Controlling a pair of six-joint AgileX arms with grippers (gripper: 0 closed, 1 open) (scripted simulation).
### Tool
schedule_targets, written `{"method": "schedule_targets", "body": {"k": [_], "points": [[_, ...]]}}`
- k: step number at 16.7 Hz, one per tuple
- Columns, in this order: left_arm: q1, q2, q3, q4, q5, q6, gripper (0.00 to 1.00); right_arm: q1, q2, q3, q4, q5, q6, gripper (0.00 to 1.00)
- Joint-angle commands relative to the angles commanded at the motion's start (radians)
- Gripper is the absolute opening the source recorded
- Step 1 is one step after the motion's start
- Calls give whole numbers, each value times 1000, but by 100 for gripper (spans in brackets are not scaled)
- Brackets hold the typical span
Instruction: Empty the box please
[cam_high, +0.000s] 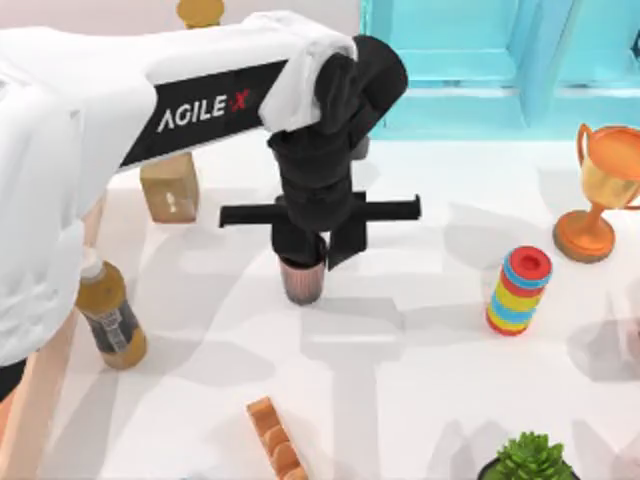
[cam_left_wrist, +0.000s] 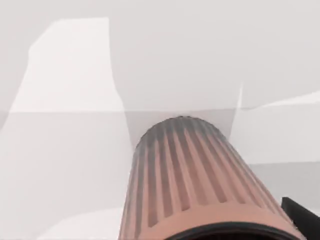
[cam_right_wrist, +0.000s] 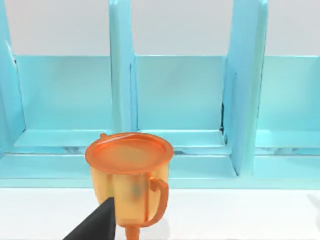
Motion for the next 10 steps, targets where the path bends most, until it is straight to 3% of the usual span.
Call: {"method": "schedule_targets", "body": {"k": [10], "points": [[0, 0, 0, 0, 0, 0, 90, 0, 0, 0, 0, 0, 0, 100]]}}
